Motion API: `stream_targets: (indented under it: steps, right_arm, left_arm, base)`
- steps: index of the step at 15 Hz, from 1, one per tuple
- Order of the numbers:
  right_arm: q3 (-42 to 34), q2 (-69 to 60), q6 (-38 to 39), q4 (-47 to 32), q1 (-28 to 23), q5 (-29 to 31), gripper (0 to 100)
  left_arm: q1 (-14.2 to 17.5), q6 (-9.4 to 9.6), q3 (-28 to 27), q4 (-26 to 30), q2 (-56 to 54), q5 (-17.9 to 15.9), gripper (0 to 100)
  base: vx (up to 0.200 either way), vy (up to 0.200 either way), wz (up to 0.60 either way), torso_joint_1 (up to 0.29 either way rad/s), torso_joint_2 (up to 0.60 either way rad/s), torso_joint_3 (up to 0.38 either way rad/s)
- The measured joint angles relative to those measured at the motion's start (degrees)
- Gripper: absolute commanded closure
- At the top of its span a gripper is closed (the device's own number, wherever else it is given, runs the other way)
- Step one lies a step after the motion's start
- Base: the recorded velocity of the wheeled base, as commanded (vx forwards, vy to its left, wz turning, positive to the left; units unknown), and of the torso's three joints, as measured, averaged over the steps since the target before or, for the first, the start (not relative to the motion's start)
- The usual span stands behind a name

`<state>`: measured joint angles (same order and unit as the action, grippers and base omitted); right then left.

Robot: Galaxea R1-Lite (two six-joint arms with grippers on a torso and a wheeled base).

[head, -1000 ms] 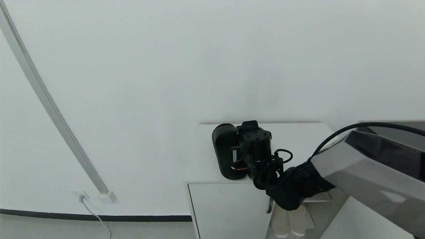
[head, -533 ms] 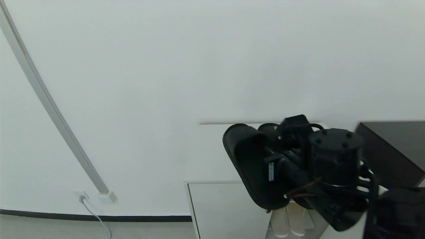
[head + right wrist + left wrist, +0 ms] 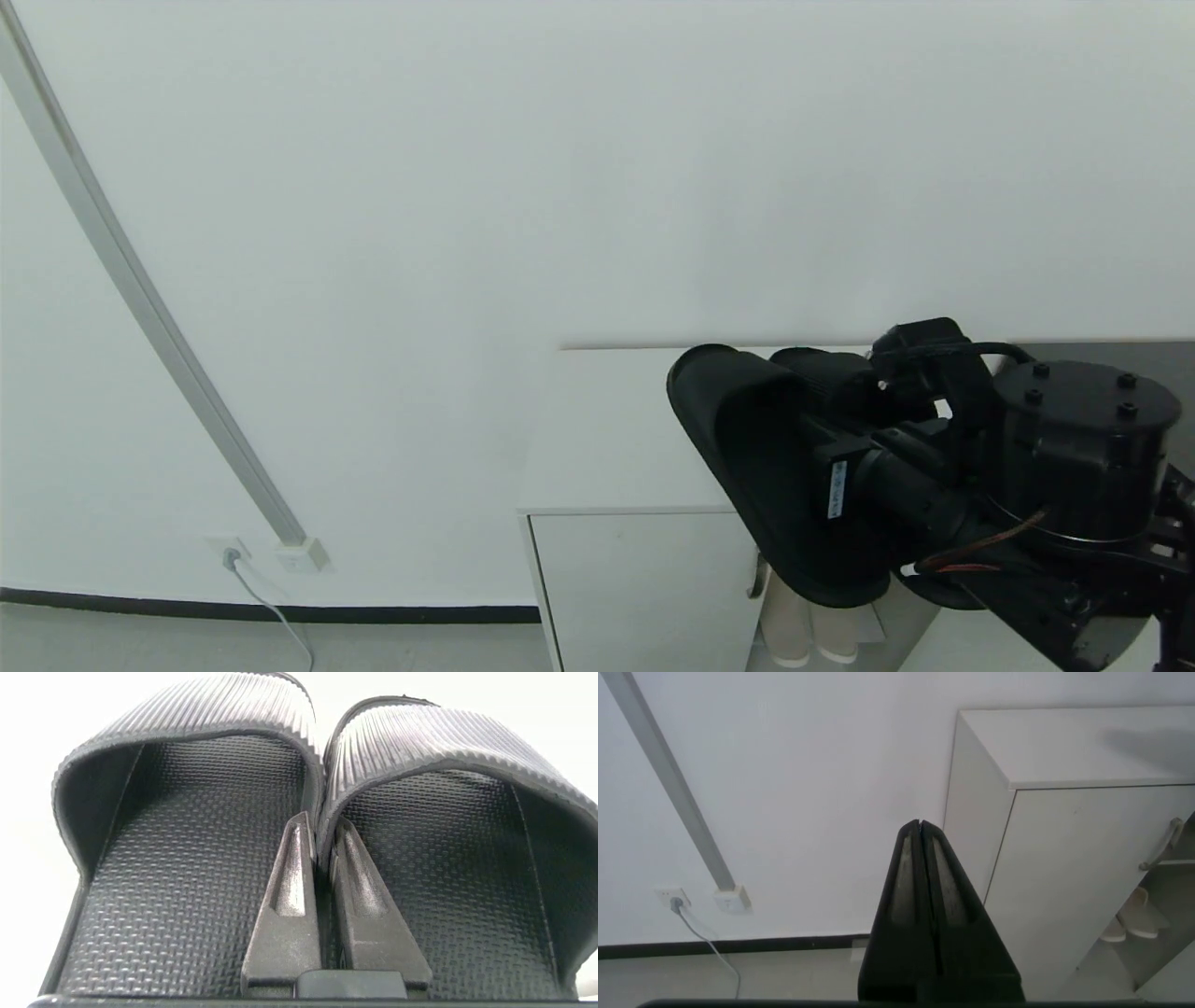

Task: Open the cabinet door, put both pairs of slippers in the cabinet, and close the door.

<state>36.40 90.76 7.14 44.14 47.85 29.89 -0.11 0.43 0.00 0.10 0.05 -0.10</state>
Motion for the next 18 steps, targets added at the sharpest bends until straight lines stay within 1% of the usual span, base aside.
stream_targets:
  steps: [2, 10, 14, 18]
  right_arm:
    - [0.2, 1.2, 0.5, 0.0, -0.2, 0.0, 100]
    - [-0.2, 2.3, 0.5, 0.1, 1.3, 0.4, 100]
    - [-0.5, 2.2, 0.5, 0.1, 1.2, 0.4, 100]
    - [-0.7, 2.2, 0.5, 0.2, 1.2, 0.4, 100]
  left_arm:
    - [0.0, -0.02, 0.0, 0.0, 0.0, 0.0, 100]
    - [0.0, -0.07, 0.0, 0.0, 0.0, -0.1, 100]
    - [0.0, -0.07, 0.0, 0.0, 0.0, -0.2, 100]
    - [0.0, 0.00, 0.0, 0.0, 0.0, -0.2, 100]
  base:
    - [0.000, 0.000, 0.00, 0.000, 0.00, 0.000]
    - [-0.200, 0.000, 0.00, 0.006, 0.00, 0.002]
    - [-0.200, 0.000, 0.00, 0.004, 0.00, 0.002]
    - [0.000, 0.000, 0.00, 0.000, 0.00, 0.000]
